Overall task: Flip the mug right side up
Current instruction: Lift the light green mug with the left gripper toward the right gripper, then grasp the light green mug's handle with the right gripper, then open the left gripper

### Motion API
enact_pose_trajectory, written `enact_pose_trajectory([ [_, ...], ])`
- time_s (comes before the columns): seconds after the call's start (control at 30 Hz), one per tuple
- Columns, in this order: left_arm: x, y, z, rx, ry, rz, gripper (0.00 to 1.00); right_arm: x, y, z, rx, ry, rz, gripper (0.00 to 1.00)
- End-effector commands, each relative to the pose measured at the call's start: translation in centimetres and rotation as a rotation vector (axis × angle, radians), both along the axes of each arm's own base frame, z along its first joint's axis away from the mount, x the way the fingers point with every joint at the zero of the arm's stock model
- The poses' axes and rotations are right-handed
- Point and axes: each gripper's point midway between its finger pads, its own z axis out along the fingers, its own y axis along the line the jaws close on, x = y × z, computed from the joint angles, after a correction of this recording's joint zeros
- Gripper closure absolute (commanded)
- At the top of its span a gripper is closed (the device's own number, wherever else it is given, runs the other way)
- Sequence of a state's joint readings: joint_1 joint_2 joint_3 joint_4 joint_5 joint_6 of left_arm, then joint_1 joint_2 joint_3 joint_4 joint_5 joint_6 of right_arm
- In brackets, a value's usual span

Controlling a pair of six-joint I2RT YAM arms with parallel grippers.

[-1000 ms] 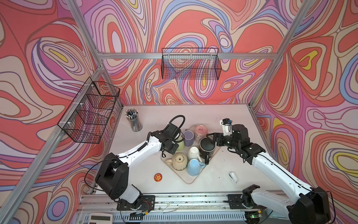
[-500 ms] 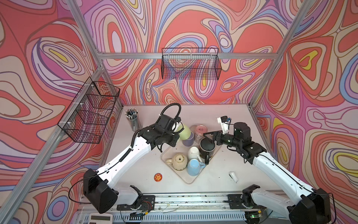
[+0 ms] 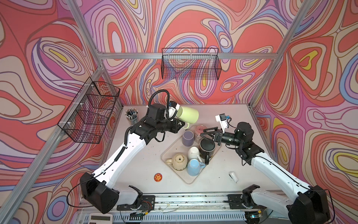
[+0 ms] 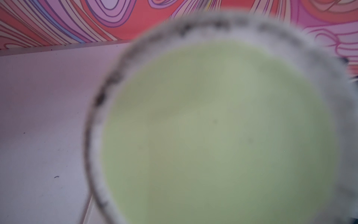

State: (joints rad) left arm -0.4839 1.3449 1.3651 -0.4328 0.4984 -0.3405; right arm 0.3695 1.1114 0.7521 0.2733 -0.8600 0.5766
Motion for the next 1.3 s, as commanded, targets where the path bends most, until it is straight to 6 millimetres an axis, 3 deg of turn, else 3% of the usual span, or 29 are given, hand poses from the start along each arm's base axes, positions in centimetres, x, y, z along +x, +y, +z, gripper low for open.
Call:
enact_pose_trajectory([
  [0.0,0.3,-1.5,7.2,-0.262,-0.136,-0.106,1.0,-0.8,0.9,2.3,0.098,-0.062,0.089,0.11],
  [0.17,1.2,-1.5,9.0,-0.387,-0.131,-0.135,1.0,0.7,1.6,3.5,0.163,-0.069,0.104,0.13],
  [0.57,2.9,-2.0,9.7,-0.52,-0.113,-0.188,1.0,4.7,3.2,6.7,0.266,-0.122,0.14,0.13],
  [0.93,2.9,-2.1,9.4,-0.555,-0.104,-0.199,1.0,7.9,4.3,8.2,0.316,-0.136,0.14,0.3],
  [1.27,2.9,-2.2,8.7,-0.567,-0.082,-0.209,1.0,9.3,4.8,9.0,0.366,-0.13,0.157,0.45],
])
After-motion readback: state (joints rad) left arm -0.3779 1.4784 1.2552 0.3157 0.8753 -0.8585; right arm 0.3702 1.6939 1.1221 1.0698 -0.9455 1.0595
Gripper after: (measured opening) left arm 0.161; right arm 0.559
